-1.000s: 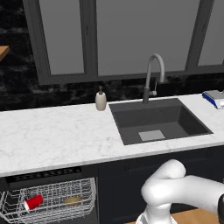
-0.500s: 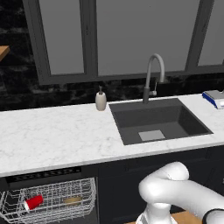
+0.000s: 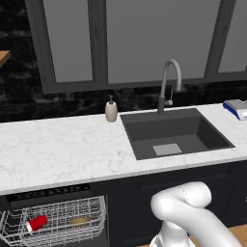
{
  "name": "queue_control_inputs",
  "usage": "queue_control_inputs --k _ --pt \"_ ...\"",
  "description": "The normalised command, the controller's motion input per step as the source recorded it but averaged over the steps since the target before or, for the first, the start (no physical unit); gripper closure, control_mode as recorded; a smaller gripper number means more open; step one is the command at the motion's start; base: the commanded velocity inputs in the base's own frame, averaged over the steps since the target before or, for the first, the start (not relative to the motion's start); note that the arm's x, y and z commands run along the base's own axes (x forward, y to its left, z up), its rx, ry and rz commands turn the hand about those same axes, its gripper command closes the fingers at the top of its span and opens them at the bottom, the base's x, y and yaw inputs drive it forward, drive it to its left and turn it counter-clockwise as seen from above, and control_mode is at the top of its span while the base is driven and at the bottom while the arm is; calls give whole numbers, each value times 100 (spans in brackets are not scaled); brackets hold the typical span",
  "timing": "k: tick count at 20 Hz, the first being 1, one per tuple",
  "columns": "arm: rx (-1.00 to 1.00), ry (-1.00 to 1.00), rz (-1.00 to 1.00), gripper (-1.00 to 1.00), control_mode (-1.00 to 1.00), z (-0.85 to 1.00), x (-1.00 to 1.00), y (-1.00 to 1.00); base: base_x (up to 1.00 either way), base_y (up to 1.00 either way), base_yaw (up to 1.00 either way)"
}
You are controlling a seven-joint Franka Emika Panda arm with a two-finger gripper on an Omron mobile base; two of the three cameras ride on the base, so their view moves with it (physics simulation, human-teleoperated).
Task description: Pick up the cup and bowl from the counter, place them in the dishwasher, and close the dishwasher door.
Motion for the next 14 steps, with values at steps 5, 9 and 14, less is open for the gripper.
queue_control_inputs --k 5,9,14 --pt "-2 -42 0 -100 -100 -39 5 0 0 0 0" --pt "0 -42 0 -100 -100 -20 23 0 0 0 0" --pt "0 -33 0 -100 -100 -6 36 0 0 0 0"
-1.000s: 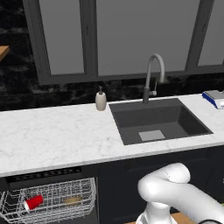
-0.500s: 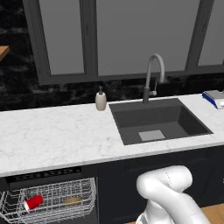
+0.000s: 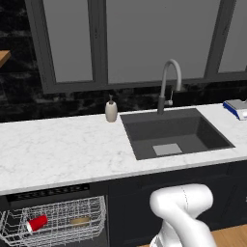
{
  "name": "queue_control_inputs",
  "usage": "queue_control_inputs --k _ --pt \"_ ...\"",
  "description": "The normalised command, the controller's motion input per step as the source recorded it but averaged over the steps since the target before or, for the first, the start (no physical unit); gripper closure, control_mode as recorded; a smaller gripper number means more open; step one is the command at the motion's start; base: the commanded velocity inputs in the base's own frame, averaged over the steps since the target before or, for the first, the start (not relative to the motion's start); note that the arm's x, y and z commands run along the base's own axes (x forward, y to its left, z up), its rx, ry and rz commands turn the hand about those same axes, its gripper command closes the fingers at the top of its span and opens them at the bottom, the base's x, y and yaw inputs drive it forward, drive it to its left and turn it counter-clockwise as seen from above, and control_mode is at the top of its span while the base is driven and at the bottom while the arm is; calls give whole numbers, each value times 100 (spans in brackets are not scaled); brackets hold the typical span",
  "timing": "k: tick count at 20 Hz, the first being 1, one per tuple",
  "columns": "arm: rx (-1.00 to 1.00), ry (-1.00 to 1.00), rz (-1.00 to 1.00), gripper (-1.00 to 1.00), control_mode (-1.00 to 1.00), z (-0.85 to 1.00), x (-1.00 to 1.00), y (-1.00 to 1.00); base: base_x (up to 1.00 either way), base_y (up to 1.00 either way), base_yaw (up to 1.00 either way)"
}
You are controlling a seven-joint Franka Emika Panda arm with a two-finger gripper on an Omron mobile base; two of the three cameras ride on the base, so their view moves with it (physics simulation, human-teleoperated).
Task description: Pick up the cup and bowl from the counter, place them in the dishwasher, and close the dishwasher door.
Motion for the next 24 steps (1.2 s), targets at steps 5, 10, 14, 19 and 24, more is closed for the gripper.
queue_control_inputs --k 5,10,14,19,24 --pt "0 -15 0 -100 -100 -6 53 0 0 0 0" --pt "-2 -7 0 -100 -100 -41 38 9 0 0 0" --pt "-5 -6 0 -100 -100 -62 30 24 0 0 0" --pt "-9 -11 0 -100 -100 -71 45 41 0 0 0" --pt "-6 -14 0 -100 -100 -98 41 44 0 0 0"
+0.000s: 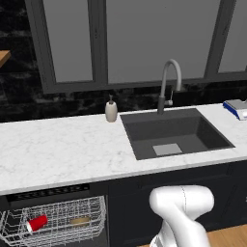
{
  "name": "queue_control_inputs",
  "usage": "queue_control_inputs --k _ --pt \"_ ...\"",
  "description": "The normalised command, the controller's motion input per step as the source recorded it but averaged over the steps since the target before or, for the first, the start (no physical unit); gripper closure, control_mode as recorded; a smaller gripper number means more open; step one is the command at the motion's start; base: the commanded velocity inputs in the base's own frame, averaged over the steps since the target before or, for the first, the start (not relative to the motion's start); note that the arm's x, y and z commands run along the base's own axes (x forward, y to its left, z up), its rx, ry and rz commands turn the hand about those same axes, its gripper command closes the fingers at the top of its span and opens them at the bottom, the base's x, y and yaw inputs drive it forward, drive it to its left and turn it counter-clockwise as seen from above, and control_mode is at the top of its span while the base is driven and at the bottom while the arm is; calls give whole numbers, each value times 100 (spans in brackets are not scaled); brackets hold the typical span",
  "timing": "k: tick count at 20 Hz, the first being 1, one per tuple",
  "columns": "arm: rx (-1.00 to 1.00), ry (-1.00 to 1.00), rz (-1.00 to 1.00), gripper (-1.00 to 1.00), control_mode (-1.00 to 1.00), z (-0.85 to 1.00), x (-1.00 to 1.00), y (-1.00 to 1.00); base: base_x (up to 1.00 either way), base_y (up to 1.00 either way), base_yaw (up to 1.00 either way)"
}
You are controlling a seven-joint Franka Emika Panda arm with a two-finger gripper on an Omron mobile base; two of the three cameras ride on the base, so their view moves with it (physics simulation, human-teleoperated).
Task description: Pick up the cup and bowl from the counter, place them in the dishwasher, and close the dishwasher door.
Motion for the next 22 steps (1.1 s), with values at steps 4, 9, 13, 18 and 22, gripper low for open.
queue_control_inputs --k 4,9,13,18,22 --pt "-6 -16 0 -100 -100 -100 23 57 0 0 0" --pt "-5 -19 0 -100 -100 -100 48 65 0 0 0" --pt "-5 -8 0 -100 -100 -100 43 85 0 0 0" --pt "-9 0 0 -100 -100 -100 51 95 0 0 0" --pt "-10 -2 12 -100 -100 -100 -51 96 0 0 0"
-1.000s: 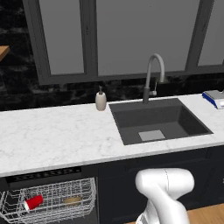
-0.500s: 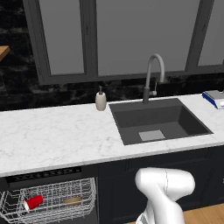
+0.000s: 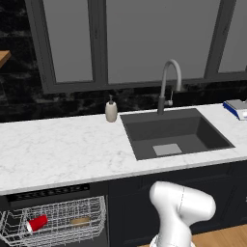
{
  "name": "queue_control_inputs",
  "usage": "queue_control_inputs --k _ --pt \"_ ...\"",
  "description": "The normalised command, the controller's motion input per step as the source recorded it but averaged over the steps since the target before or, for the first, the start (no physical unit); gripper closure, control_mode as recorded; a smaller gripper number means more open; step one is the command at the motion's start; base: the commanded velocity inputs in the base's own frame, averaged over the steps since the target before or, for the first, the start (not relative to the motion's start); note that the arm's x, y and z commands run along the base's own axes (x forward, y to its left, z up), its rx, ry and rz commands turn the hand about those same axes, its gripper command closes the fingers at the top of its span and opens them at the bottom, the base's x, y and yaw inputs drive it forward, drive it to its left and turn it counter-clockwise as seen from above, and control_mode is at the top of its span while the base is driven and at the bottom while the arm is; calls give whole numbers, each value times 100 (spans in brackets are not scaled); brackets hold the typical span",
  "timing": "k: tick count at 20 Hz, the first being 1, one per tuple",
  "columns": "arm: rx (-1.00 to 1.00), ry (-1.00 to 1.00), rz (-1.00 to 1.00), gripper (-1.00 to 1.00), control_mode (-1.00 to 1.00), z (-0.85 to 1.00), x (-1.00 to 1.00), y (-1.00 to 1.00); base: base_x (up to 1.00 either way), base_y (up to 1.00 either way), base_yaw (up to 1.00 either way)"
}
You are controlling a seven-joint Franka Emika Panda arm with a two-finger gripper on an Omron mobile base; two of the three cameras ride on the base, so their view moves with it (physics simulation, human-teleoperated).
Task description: Pick up the cup and bowl from the counter, place them in the dishwasher, and close the dishwasher door.
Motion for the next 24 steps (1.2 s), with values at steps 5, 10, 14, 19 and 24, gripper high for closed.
queue_control_inputs --k 5,10,14,19,24 --pt "-35 9 18 -100 -100 -100 -44 82 0 0 0" --pt "-48 4 19 -100 -100 -100 81 30 0 0 0" --pt "-50 -5 15 -100 -100 -100 100 26 0 0 0" --pt "-51 -46 8 -100 -100 -100 100 6 0 0 0" --pt "-46 -89 3 -100 -100 -100 100 -2 0 0 0"
